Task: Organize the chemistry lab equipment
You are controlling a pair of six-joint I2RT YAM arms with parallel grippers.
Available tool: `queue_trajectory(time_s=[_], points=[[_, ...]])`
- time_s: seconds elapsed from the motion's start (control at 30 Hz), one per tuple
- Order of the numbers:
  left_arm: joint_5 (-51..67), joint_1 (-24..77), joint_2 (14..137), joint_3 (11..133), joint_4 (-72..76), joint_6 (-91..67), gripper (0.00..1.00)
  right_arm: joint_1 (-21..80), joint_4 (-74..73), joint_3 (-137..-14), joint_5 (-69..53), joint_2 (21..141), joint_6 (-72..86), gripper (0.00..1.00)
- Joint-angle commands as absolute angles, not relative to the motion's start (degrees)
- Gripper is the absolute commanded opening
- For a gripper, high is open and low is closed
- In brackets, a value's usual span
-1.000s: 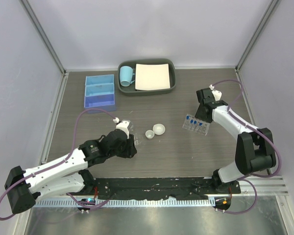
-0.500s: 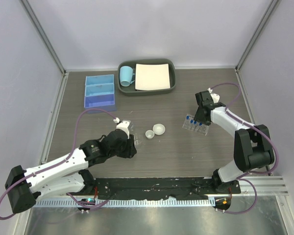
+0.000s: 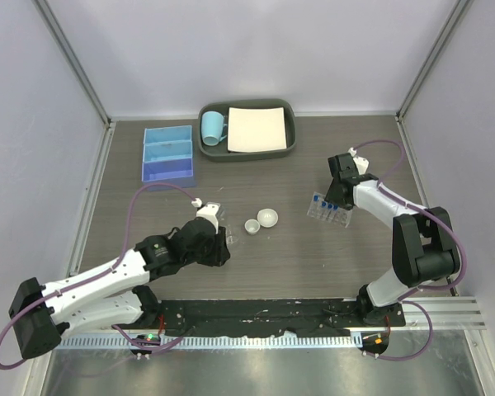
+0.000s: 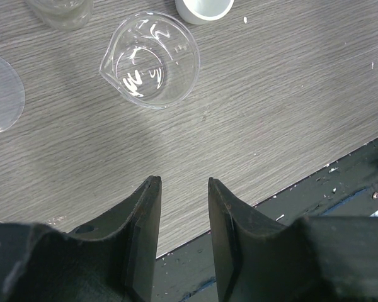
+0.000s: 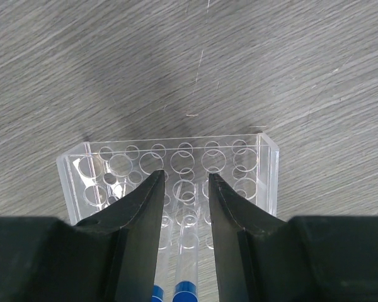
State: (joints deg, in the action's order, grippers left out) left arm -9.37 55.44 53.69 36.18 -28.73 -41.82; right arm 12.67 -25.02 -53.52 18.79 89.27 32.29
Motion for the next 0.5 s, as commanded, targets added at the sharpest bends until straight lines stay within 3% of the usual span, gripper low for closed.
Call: queue_trajectory(time_s=[0.0, 0.47], points=[[-9.05, 55.46, 54.05, 36.21, -26.37, -41.66, 0.39, 12.57, -24.08, -51.94, 19.42, 91.23, 32.87, 0.4], [-8.96, 55.46, 54.93, 36.74, -26.63, -41.48, 0.37, 11.34, -23.99, -50.1, 19.95, 90.0, 32.96, 0.4]])
